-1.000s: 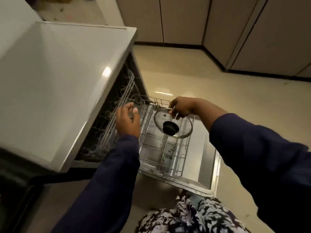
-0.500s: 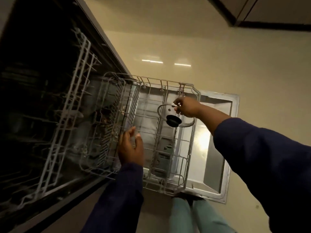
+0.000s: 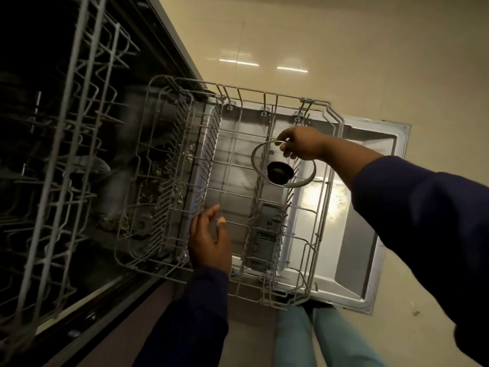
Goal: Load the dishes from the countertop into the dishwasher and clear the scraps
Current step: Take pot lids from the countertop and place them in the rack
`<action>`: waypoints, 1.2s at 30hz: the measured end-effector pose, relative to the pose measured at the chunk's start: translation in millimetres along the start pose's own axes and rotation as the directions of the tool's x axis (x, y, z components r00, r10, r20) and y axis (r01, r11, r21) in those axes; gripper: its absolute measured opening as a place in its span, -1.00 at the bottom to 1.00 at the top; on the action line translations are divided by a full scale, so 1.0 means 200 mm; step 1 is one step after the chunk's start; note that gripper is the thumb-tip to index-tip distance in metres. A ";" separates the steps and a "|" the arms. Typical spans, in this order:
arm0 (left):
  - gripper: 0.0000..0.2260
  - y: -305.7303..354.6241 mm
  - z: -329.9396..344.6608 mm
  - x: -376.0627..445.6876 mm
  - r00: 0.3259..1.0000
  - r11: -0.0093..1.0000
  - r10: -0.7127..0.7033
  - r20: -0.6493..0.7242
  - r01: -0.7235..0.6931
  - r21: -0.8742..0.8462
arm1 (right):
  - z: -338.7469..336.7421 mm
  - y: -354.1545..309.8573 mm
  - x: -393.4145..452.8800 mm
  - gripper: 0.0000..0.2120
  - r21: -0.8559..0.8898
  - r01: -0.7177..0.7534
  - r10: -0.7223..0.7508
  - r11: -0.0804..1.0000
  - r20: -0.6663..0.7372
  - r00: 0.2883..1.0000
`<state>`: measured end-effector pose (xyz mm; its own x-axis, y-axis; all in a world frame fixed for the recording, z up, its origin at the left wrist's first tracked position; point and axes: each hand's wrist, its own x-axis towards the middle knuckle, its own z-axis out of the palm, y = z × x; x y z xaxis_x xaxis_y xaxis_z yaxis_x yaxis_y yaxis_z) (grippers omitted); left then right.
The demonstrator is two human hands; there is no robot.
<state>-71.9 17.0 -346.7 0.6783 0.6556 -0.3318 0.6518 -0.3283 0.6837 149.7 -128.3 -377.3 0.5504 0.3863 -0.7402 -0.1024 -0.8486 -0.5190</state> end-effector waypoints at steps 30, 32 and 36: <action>-0.79 -0.04 0.13 0.08 0.998 1.000 -0.005 0.058 0.005 -0.009 | 0.19 0.02 0.19 -0.42 -0.279 0.049 -0.048 0.959 0.009 0.999; -0.79 -0.05 0.13 0.07 0.998 1.000 -0.003 0.056 0.003 -0.010 | 0.19 0.02 0.19 -0.43 -0.271 0.056 -0.052 0.961 0.023 0.998; -0.79 -0.05 0.12 0.06 0.999 1.000 0.003 0.048 -0.003 -0.016 | 0.17 0.01 0.19 -0.44 -0.302 0.066 -0.055 0.951 0.044 0.997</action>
<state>-62.8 11.2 -374.2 0.6960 0.6209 -0.3606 0.6447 -0.3194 0.6945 143.2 -102.6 -420.3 0.5181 0.4483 -0.7284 0.1893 -0.8906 -0.4134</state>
